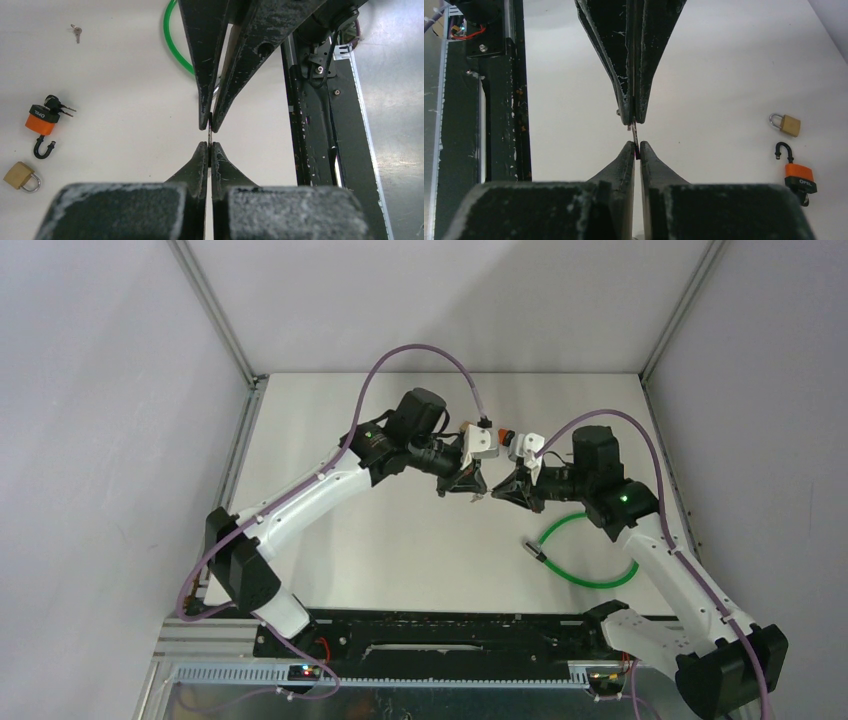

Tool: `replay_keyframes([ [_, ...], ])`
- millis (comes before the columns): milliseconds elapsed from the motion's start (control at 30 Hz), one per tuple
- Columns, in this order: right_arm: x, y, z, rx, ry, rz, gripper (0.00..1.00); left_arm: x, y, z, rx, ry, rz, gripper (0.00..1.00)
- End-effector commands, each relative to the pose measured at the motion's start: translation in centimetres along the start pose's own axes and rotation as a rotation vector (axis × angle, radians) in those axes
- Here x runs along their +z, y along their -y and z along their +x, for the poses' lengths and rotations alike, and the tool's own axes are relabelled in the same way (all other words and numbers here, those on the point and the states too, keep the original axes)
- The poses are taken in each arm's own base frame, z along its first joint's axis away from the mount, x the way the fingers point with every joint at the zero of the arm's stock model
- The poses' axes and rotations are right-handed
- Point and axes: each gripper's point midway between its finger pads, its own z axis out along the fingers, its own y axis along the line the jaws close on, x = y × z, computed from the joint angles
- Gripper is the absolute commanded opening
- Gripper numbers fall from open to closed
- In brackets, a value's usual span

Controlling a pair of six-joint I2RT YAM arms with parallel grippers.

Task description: Unlock with the key

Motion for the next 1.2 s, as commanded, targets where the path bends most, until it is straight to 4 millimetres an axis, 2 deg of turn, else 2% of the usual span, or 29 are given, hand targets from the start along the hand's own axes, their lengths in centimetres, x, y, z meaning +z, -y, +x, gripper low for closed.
replay_keyframes([
  [0, -0.5, 0.9, -1.7, -0.017, 0.026, 0.027, 0.17, -1.5, 0.0, -2.4, 0.040, 0.060, -0.054, 0.00],
  [200, -1.9, 1.8, -0.8, 0.009, -0.004, 0.088, 0.55, -2.6, -0.3, -0.6, 0.028, 0.041, -0.119, 0.00],
  [333, -3.4, 2.1, 1.2, 0.033, -0.093, 0.157, 0.69, -3.6, 0.1, 0.9, 0.014, 0.018, -0.153, 0.00],
  [467, -4.8, 1.6, 5.4, 0.085, -0.254, 0.191, 0.72, -4.3, 1.0, 2.8, 0.027, -0.020, -0.169, 0.00],
  [667, -6.7, -1.2, 13.1, 0.181, -0.531, 0.133, 0.72, -5.0, 2.3, 6.0, 0.050, -0.064, -0.190, 0.00],
  [733, -6.8, -1.9, 15.0, 0.211, -0.587, 0.113, 0.72, -5.0, 2.6, 6.9, 0.050, -0.076, -0.193, 0.00],
  [933, -6.3, -3.1, 20.7, 0.275, -0.757, 0.072, 0.72, -5.2, 3.2, 7.7, 0.047, -0.071, -0.200, 0.00],
  [1033, -6.0, -3.2, 22.8, 0.279, -0.845, 0.073, 0.70, -5.2, 3.3, 8.0, 0.044, -0.071, -0.201, 0.00],
  [1167, -5.9, -3.2, 24.0, 0.303, -0.911, 0.085, 0.68, -5.2, 3.7, 8.2, 0.038, -0.071, -0.193, 0.00],
])
